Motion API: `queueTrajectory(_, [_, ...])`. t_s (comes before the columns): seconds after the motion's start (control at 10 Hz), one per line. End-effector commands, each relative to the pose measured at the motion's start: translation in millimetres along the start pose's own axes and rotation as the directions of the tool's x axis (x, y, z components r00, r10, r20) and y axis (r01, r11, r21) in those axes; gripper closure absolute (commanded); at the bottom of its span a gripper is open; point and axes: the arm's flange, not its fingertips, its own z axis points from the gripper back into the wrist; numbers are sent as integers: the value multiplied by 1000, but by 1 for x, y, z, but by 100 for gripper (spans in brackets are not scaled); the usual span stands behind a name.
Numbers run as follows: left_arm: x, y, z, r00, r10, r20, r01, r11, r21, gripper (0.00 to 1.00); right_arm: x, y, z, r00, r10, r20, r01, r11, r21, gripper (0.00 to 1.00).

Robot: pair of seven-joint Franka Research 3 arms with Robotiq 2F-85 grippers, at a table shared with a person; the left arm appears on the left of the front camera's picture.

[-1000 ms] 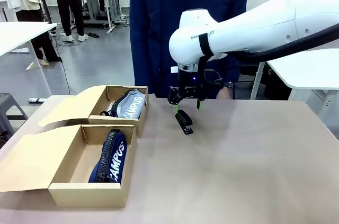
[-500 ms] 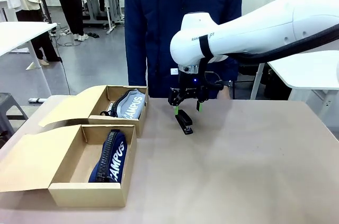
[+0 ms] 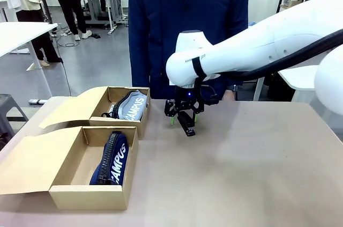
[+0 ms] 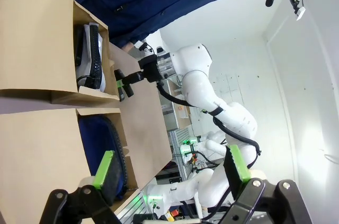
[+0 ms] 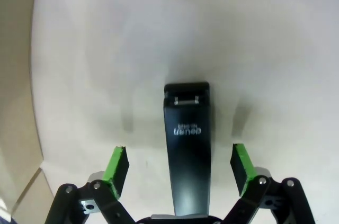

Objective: Place items inside the box.
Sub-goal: Pick up a Pencil pouch or Stapler and place it inside the Mailer Box closest to the robot.

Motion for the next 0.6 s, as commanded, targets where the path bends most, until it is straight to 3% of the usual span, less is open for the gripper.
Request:
queueTrajectory(0.0, [-1, -1, 0, 1000, -20, 12, 20, 1000, -19, 0, 3, -1, 2, 998, -37, 52, 41, 996, -80, 0])
queueTrajectory(0.1, [-1, -1, 0, 1000, -20, 12, 20, 1000, -19, 0, 1, 0, 5, 998, -12, 62, 17, 996, -83, 58])
queueTrajectory(0.2, [-1, -1, 0, 1000, -20, 12, 20, 1000, -19, 0, 1, 1, 5, 998, -21, 56, 26, 995, -93, 59])
queueTrajectory(0.3, [-1, -1, 0, 1000, -20, 12, 20, 1000, -19, 0, 2, 2, 4, 999, -16, 44, 20, 995, -94, 100])
queueTrajectory(0.4, [-1, -1, 0, 1000, -20, 12, 20, 1000, -19, 0, 3, 3, 2, 999, -17, 42, 21, 995, -102, 65])
queueTrajectory(0.5, [-1, -1, 0, 1000, -20, 12, 20, 1000, -19, 0, 4, 3, 0, 999, -17, 37, 20, 994, -106, 100])
